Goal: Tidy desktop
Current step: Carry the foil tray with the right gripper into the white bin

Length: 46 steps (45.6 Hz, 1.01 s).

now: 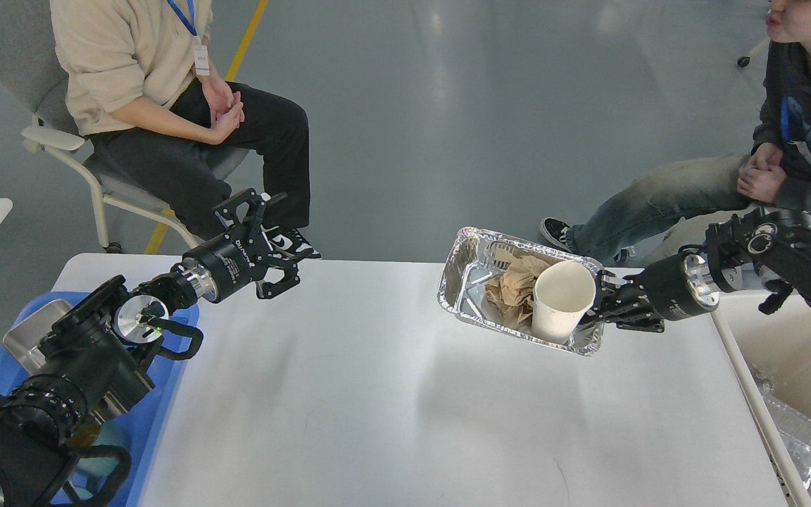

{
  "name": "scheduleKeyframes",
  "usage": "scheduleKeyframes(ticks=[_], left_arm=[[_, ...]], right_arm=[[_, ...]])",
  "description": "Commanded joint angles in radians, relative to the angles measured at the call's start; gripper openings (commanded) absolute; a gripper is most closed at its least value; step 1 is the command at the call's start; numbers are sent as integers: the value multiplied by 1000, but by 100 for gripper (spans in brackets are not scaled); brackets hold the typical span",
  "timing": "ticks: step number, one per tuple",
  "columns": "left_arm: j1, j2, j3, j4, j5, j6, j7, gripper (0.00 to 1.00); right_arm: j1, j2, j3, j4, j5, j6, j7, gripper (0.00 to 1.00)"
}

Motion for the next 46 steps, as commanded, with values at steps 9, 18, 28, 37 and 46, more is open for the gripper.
scheduleKeyframes(ticks=[9, 18, 28, 37, 46], left_arm=[[26, 2, -64, -7, -10, -34, -2, 97], [39, 0, -83, -11, -10, -42, -6, 97], [46, -1, -85, -13, -10, -88, -40, 97], [57, -3, -85, -13, -11, -89, -57, 97], [59, -3, -87, -13, -25, -89, -86, 97]], right_arm=[[-63, -161, 58, -91, 1, 0, 8, 0], [-143, -235, 138, -192, 1, 0, 8, 0], [-230, -265, 233, -407, 16, 0, 14, 0], [-327, -267, 301, -566, 64, 0, 20, 0], [-472, -256, 301, -603, 218, -145, 17, 0]])
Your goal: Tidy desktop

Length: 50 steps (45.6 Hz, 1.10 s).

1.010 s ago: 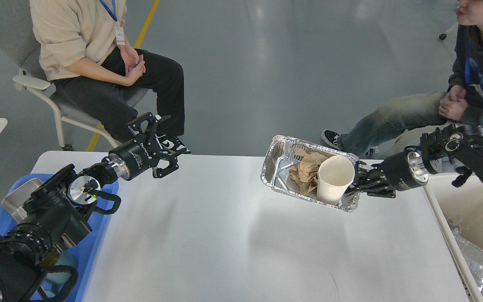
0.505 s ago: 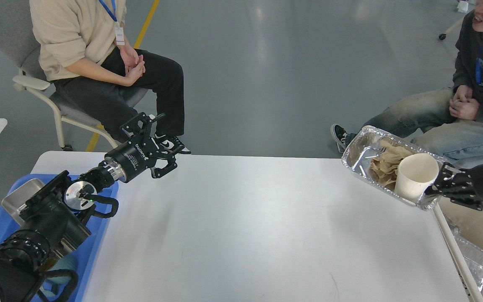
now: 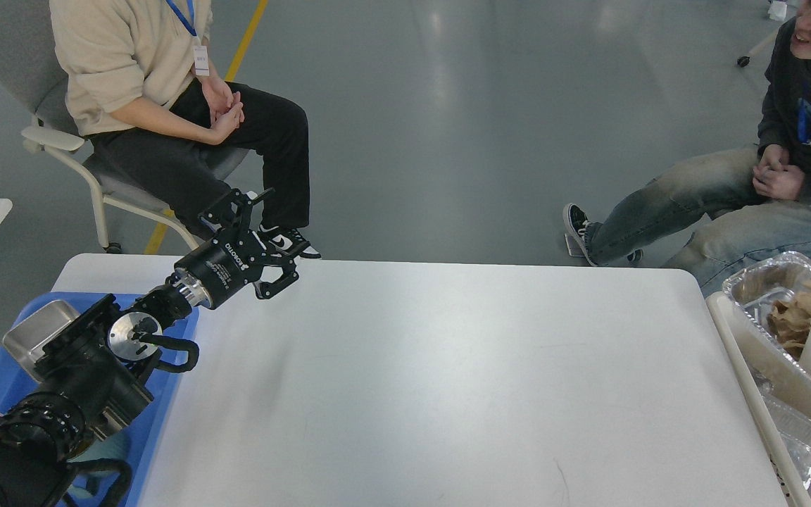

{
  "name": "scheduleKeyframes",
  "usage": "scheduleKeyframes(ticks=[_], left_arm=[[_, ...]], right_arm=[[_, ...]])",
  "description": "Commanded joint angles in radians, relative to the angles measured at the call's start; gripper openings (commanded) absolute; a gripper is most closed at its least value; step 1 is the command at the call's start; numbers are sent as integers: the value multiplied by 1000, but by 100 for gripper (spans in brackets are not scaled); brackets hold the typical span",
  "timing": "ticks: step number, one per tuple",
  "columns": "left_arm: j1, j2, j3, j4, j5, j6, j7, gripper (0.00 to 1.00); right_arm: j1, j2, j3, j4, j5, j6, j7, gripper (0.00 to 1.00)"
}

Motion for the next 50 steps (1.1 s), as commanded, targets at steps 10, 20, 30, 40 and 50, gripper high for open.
scheduleKeyframes(ticks=[10, 20, 30, 40, 50], left_arm=[[1, -2, 1, 1, -18, 1, -14, 97], [-1, -2, 1, 0, -18, 1, -14, 97], [1, -5, 2, 1, -18, 2, -14, 97], [-3, -6, 2, 0, -17, 2, -14, 97], [-7, -2, 7, 0, -17, 4, -14, 97]], right_arm=[[-149, 81, -1, -89, 192, -256, -8, 0], [-154, 155, -1, -126, 232, -434, -17, 0], [-160, 164, -1, -128, 293, -462, -28, 100], [-154, 152, 2, -125, 304, -462, -30, 100], [-71, 155, -1, -123, 304, -462, -48, 100]])
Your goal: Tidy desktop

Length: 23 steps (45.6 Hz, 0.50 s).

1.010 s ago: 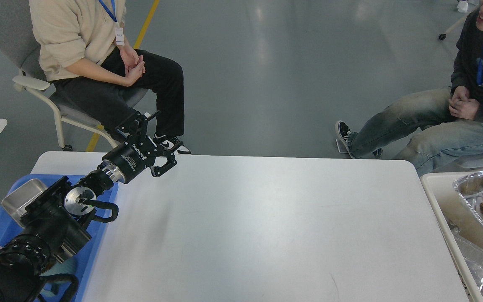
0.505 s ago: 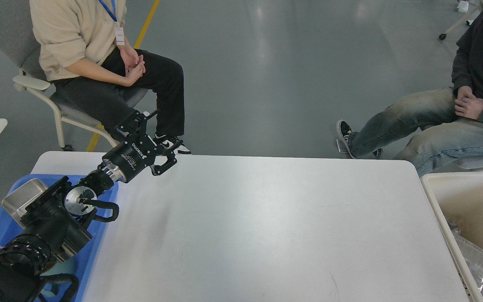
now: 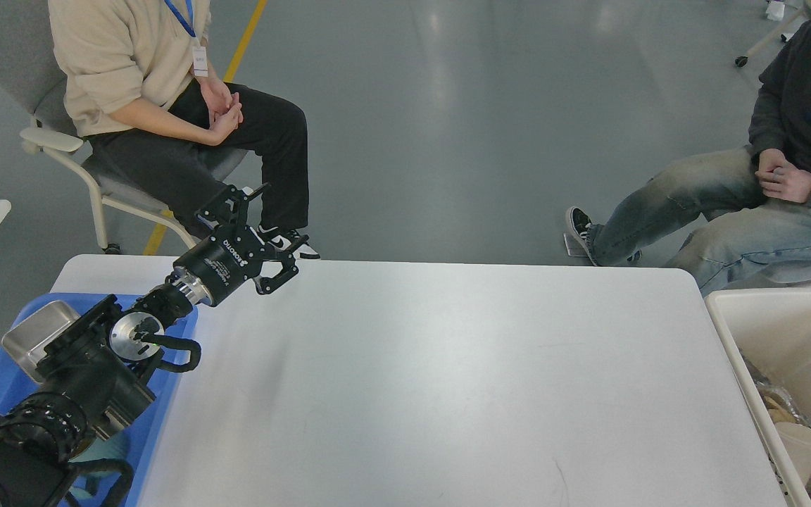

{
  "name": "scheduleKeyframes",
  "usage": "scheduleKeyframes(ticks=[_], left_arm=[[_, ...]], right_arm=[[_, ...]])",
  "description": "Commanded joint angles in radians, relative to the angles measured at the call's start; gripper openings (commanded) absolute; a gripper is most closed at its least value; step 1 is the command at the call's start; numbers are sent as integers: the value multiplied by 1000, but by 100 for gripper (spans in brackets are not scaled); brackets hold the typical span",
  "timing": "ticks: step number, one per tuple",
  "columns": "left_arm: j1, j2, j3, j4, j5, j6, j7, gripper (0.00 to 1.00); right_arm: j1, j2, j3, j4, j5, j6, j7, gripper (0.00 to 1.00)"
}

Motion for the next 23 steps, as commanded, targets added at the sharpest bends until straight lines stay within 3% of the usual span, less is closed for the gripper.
scheduleKeyframes(ticks=[1, 6, 13, 19, 23], left_arm=[[-3, 2, 1, 0, 0, 1, 0, 97], [-3, 5, 2, 0, 0, 5, 0, 97], [4, 3, 1, 0, 0, 8, -2, 97], [19, 8, -5, 0, -1, 8, -28, 97], [22, 11, -7, 0, -4, 6, -52, 97]], right_arm=[[45, 3, -2, 3, 0, 0, -12, 100], [149, 14, 17, 8, 24, 3, -10, 100], [295, 90, 135, 23, 234, 37, -12, 100], [322, 205, 292, 78, 460, 261, 5, 100], [307, 291, 380, 78, 529, 348, 8, 100]])
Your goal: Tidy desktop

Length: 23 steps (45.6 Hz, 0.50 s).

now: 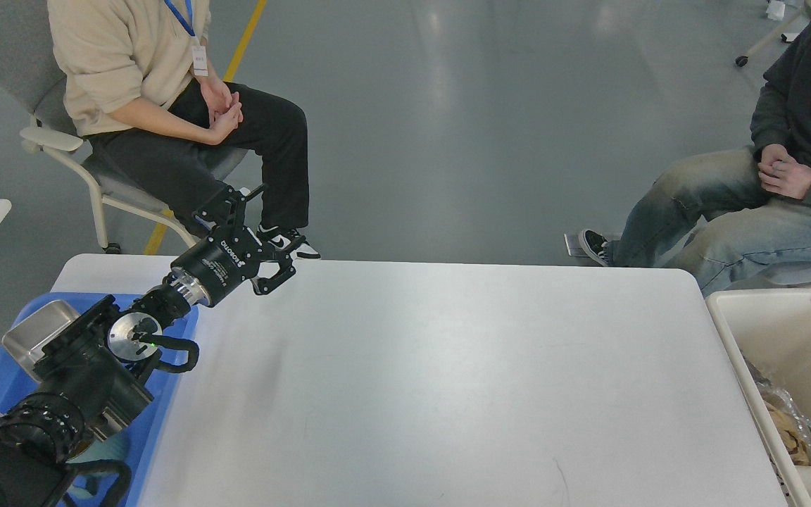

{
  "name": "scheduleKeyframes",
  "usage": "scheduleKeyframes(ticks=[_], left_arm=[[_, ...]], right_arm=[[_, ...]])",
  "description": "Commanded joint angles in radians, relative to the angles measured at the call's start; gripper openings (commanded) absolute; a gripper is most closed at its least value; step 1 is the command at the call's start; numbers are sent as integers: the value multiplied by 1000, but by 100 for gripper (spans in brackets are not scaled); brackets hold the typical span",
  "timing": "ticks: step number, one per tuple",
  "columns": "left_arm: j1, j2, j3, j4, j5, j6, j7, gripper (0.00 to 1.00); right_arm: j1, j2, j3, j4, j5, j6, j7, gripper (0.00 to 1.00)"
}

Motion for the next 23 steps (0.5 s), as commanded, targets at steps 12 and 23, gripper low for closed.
scheduleKeyframes(ticks=[12, 23], left_arm=[[-5, 11, -20, 2, -41, 1, -18, 97], [-10, 4, -20, 0, -41, 11, -29, 97]], right_arm=[[-97, 186, 244, 11, 122, 177, 121, 100], [-132, 186, 242, 15, 122, 244, 131, 100]])
